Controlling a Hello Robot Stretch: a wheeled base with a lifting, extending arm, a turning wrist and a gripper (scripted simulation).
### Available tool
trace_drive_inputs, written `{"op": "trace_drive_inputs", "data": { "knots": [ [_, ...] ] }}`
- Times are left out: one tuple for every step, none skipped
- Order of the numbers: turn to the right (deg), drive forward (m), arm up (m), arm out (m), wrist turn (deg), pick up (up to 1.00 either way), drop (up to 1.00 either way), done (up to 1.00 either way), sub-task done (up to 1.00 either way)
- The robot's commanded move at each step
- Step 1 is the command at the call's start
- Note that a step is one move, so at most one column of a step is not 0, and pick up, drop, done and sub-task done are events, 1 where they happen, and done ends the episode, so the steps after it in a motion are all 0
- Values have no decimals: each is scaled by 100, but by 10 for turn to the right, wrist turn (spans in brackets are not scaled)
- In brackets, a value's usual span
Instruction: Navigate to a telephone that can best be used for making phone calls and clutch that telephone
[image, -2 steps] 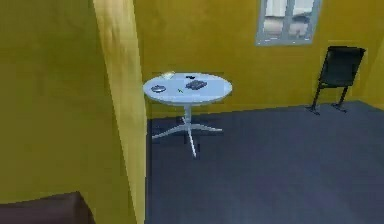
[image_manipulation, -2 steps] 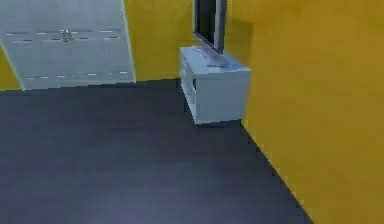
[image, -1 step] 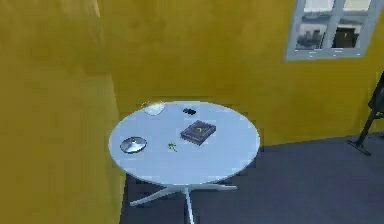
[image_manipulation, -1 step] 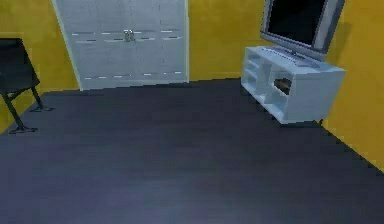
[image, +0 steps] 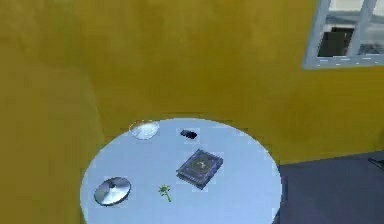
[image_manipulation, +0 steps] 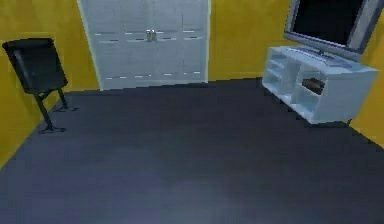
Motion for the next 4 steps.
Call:
{"op": "trace_drive_inputs", "data": {
  "knots": [
    [-450,0,0,0,0,0,0,0,0],
    [-420,0,0,0,0,0,0,0,0],
    [-30,0,0,0,0,0,0,0,0],
    [450,0,0,0,0,0,0,0,0]
  ]
}}
